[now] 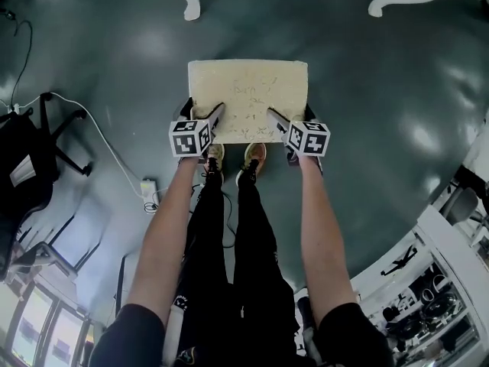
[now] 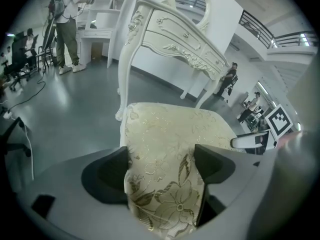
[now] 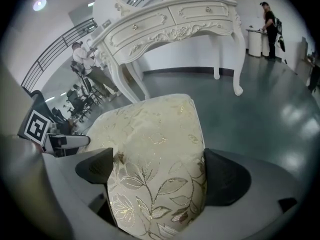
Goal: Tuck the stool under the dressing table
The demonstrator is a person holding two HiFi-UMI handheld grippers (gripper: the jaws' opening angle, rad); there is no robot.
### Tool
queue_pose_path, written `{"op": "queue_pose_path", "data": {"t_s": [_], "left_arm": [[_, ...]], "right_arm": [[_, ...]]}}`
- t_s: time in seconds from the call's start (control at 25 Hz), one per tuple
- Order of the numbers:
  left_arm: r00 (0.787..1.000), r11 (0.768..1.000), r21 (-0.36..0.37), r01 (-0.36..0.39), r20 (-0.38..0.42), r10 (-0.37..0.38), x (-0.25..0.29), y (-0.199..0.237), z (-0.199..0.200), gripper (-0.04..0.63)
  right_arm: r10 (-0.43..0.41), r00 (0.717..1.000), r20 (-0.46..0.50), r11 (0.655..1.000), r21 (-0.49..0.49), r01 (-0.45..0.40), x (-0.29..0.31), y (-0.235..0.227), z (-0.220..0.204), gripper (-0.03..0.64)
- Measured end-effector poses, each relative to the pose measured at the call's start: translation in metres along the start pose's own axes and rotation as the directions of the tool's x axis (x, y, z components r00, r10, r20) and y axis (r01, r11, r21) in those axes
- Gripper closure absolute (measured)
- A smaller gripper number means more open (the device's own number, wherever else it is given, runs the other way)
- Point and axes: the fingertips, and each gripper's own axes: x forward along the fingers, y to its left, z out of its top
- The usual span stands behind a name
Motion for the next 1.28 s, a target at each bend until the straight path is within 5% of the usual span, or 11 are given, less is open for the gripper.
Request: {"op": "queue_pose_path", "data": {"t_s": [0.44,1.28], "left_arm": [[1.000,0.999,-0.022,-0.026,0.001,0.026,0.018,-0.010,0.022,0.169],[1.000,1.000,-0.002,-0.021,0.018,0.021,0.107,-0.031,0.131,0.169]], "right_arm": [[0.009,1.000,0.005,1.000,-0.019,-0.009,0.004,-0.022,0.029,0.055],[0.003,1.000,0.030,1.000,-0.022,-0.002,0.036,-0.092,0.145,0.100]]}}
